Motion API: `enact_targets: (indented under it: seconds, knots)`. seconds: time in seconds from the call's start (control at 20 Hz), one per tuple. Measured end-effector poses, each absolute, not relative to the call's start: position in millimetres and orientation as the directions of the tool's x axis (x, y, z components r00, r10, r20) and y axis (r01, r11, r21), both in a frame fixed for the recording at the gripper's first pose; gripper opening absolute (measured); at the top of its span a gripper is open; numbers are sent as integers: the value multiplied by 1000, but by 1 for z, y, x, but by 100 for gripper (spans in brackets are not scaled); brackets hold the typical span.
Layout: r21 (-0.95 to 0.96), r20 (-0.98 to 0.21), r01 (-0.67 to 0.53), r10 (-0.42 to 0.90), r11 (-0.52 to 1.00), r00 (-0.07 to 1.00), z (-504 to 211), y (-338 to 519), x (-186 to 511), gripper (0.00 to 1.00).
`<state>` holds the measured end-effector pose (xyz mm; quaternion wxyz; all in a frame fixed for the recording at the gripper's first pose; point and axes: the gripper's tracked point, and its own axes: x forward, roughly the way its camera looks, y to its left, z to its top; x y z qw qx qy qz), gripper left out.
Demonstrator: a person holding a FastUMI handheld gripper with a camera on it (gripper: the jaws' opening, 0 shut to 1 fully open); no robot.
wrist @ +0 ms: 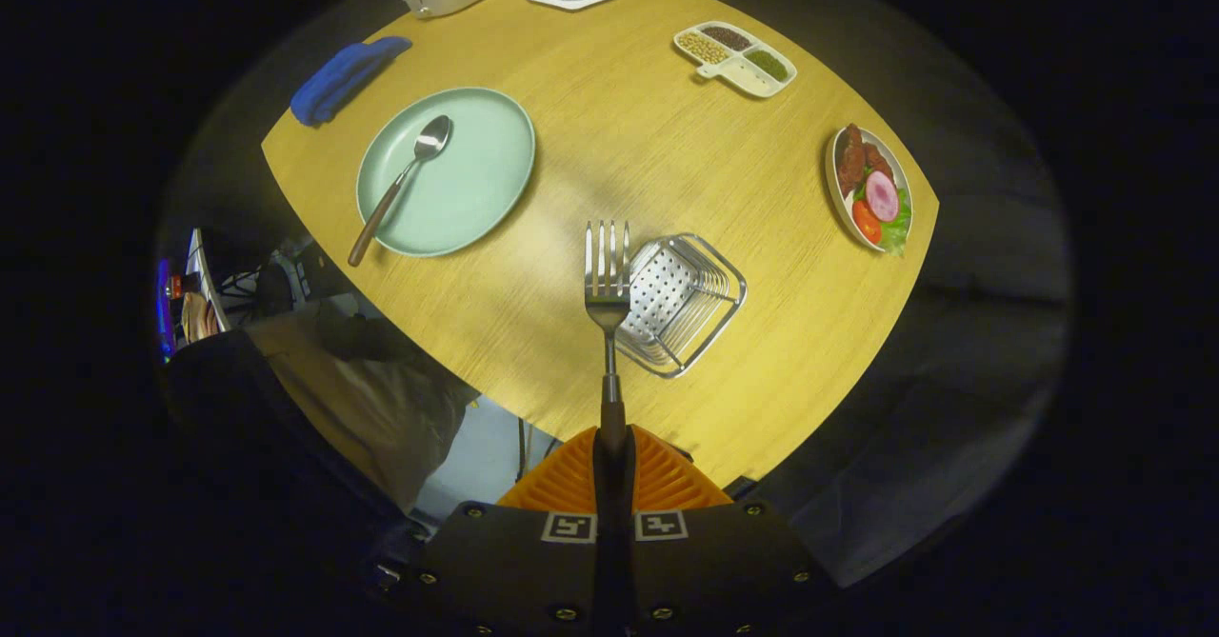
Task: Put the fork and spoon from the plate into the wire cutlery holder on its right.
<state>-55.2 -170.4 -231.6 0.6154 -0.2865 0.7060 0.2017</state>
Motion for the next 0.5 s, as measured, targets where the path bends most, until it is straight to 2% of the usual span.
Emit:
enact_targets:
  seconds: [0.2,0.5]
  knots:
    - [-68,-977,-620,-179,782,-119,-236,-192,-57,1]
    - [-39,-943,-589,-226,807,-247,-263,-204,-51,1]
